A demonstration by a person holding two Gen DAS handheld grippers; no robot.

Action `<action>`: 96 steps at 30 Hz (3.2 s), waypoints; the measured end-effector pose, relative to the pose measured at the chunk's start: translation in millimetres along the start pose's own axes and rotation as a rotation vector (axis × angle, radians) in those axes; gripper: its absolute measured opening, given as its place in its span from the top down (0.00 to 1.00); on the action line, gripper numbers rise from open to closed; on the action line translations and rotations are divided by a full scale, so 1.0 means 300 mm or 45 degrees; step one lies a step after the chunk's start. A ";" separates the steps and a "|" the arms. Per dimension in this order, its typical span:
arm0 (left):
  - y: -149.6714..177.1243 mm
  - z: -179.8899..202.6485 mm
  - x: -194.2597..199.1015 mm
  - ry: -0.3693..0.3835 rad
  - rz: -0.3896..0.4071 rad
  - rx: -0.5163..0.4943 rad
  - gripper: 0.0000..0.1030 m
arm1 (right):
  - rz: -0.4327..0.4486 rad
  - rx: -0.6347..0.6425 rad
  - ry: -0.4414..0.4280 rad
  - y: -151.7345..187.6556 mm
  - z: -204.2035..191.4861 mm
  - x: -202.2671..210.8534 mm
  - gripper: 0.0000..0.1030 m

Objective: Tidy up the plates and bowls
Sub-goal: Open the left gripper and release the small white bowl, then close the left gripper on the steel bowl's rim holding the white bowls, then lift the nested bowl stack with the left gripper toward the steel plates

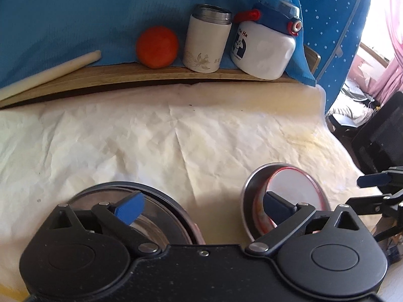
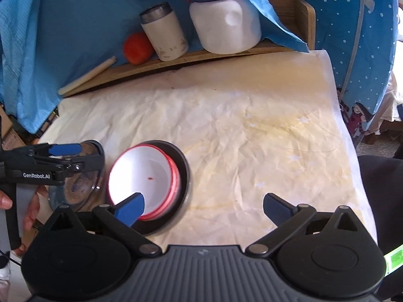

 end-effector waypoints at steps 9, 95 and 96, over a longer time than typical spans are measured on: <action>0.024 0.005 -0.032 0.032 -0.043 -0.153 0.02 | -0.061 0.020 0.033 0.028 0.021 -0.043 0.00; 0.075 0.141 -0.084 0.098 -0.122 -0.165 0.92 | -0.256 -0.108 0.121 0.046 -0.106 -0.128 0.76; 0.075 0.143 -0.083 0.097 -0.122 -0.167 0.92 | -0.261 -0.123 0.104 0.051 -0.103 -0.133 0.77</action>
Point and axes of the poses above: each gripper's, at about its wrist camera, not at the fingertips, and x roughly against the way its jaws point, z to its right, y to its underside, the point moved 6 cm from there along -x, roughly the way its jaws point, and after that the axes turned 13 degrees about z, right-handed, at the moved point
